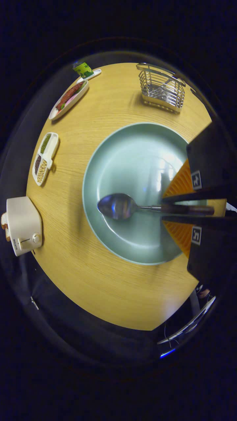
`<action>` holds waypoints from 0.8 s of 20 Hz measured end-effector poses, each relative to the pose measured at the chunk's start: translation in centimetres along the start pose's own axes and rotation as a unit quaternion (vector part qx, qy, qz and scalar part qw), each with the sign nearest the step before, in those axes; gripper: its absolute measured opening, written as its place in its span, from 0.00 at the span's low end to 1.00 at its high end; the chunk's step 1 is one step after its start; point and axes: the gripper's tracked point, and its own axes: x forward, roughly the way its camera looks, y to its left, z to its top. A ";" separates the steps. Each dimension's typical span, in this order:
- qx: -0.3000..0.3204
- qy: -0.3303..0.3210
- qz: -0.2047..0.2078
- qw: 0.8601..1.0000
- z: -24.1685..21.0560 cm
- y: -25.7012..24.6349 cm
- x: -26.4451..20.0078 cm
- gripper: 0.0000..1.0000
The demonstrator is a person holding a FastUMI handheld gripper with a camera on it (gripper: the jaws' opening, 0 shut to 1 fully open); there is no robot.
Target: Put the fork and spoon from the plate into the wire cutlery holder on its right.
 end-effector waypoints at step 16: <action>-0.027 -0.036 0.065 0.997 1.1 -10.2 -16.5 0.08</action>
